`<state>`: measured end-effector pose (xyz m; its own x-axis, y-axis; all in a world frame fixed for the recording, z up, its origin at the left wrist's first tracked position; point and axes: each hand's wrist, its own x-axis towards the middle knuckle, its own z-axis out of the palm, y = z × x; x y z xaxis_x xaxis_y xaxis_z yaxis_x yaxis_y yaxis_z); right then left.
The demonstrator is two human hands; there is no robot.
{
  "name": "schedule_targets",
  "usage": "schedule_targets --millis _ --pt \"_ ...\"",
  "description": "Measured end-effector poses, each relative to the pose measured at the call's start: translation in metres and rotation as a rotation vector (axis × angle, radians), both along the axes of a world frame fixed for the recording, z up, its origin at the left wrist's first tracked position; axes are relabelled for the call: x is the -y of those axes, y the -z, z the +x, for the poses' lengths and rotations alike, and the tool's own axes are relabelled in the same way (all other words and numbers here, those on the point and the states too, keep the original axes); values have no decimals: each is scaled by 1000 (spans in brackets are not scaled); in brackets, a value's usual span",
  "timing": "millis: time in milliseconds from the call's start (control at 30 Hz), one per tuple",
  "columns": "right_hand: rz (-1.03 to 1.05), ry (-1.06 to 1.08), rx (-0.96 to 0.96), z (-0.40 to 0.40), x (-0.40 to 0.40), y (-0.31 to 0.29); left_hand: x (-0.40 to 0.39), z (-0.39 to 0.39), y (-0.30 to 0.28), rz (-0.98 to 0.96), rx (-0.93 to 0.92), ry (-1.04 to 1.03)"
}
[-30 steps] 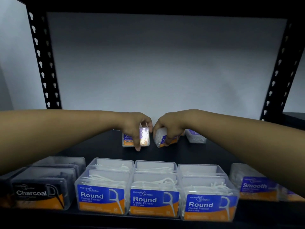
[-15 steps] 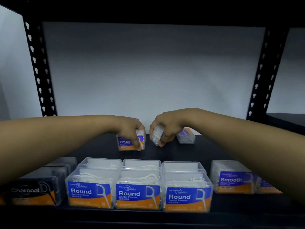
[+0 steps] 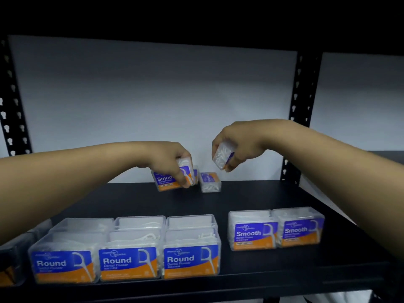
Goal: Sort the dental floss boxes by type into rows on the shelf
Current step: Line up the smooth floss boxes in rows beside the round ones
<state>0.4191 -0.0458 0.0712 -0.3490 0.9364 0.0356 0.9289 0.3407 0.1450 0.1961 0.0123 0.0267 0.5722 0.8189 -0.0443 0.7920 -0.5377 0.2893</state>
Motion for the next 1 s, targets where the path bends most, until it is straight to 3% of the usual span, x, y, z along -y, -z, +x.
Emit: schedule_targets --millis 567,1000 --pt "-133 270 76 98 68 12 48 106 14 8 -81 95" --pt "-222 397 204 139 94 51 45 146 40 -106 -215 104"
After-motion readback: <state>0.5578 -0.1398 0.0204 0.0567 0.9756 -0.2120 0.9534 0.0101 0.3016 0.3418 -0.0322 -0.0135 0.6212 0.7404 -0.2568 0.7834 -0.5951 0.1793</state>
